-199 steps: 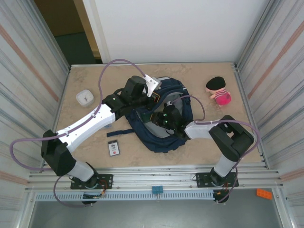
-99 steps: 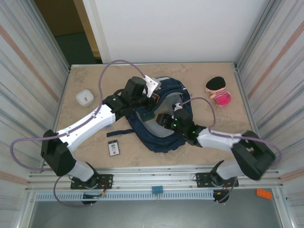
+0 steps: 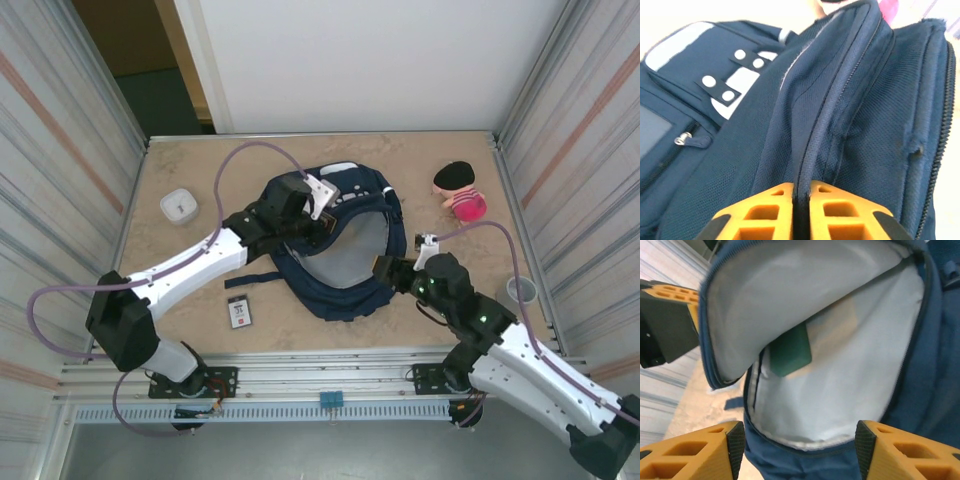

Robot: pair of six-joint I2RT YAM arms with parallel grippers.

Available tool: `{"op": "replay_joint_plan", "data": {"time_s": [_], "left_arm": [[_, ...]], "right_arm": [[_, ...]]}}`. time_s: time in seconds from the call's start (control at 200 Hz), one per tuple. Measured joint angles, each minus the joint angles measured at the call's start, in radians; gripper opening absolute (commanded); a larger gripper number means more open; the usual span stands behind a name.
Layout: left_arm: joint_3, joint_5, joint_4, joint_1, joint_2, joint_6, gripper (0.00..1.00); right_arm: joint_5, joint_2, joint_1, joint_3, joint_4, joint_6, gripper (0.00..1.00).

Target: Pack the student bag

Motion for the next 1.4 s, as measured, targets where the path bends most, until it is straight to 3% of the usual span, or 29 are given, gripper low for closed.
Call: {"op": "replay_joint_plan", "data": {"time_s": [0.15,0.386,0.737,0.847,1.057,1.403], "left_arm": [[-0.112,0.035,0.043,-0.054,0.009,-0.063,0.29],[-0.207,0.037,0.100,-0.107,0.095,-0.154,0.36],[-0.163,0.060,0.084,-0.115,0.155,-0.253,0.68],[-0.158,0.023,0.015,-0.114,0.090,-0.299,0.76],[-0.172,-0.033,-0.130,-0.072,-0.121,-0.448,0.78],[-0.441,-0.079,-0.416,0.019,-0.373,-0.769,0.79]], "right_arm": [[0.000,-0.052,0.000,0.003,-0.082,-0.039,0.61],[0.008,-0.047,-0.001,0.003,-0.122,-0.065,0.61],[0.002,-0.038,-0.007,0.019,-0.136,-0.096,0.68],[-0.006,-0.021,-0.018,0.039,-0.135,-0.114,0.71],[-0.038,0.046,-0.029,0.072,-0.130,-0.141,0.73],[-0.112,0.134,-0.029,0.075,-0.062,-0.144,0.73]]}}
